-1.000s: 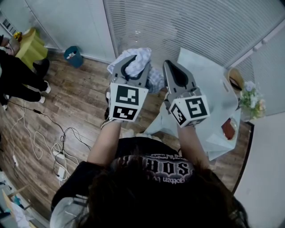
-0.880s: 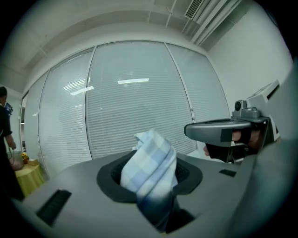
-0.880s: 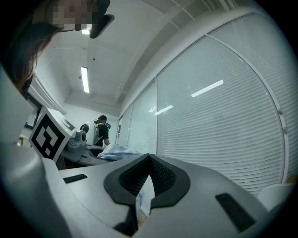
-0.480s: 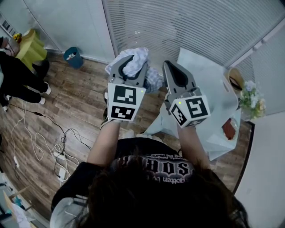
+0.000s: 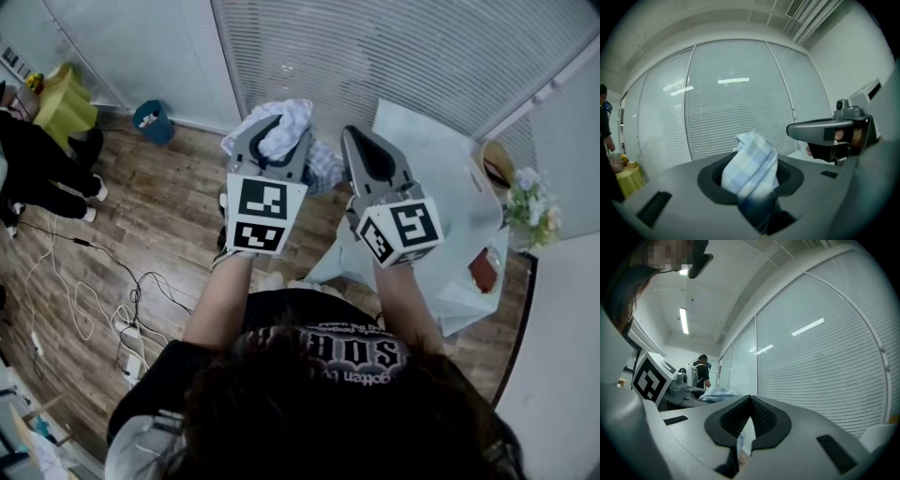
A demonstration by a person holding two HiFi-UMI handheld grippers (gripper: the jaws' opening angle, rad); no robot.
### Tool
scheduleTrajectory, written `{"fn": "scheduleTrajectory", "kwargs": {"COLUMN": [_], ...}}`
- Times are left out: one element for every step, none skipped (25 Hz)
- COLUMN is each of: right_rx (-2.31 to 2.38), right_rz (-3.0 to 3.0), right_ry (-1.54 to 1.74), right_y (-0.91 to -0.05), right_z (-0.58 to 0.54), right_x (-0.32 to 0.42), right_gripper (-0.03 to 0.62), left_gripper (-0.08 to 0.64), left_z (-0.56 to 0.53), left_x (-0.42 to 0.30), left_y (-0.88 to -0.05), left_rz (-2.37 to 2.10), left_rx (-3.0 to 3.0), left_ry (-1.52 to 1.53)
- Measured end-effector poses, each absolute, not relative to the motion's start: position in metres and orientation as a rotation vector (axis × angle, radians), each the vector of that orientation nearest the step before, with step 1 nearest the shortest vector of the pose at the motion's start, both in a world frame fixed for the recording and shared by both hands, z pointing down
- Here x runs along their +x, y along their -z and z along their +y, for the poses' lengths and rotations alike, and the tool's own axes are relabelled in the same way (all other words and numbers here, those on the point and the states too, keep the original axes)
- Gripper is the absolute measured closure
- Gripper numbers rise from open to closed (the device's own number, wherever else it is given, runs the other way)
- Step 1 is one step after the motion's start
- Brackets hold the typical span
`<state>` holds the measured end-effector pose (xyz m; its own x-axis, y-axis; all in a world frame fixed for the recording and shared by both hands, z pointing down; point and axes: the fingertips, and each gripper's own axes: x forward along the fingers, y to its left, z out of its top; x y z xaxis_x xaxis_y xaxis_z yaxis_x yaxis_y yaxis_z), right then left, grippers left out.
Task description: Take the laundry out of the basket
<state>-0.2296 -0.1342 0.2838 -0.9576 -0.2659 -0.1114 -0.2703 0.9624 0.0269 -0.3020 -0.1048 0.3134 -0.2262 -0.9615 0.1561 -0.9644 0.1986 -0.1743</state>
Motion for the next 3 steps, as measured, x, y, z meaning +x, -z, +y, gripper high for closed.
{"fn": "scheduleTrajectory", "kwargs": {"right_rx": [-0.411, -0.411, -0.41], "right_rz": [3.006, 3.007, 3.007], "right_ry": [-0.063, -0.061, -0.059], "right_y": [-0.2839, -0.2841, -0.2843], "right_z": [-0.1349, -0.1357, -0.1364], "right_x": [-0.2293, -0.2291, -0.229], "right_gripper": [0.566, 0.566, 0.566], "left_gripper": [0.41, 0.41, 0.41], "left_z": [-0.1058, -0.1067, -0.1077], "left_x": [-0.3016, -0.3015, -0.3013], "left_y": [-0.3135, -0.3137, -0.3138], "left_rz": [-2.422, -2.421, -2.42], "left_rx": [1.947, 1.947, 1.947], "left_ry": [-0.369, -0.37, -0.37]}}
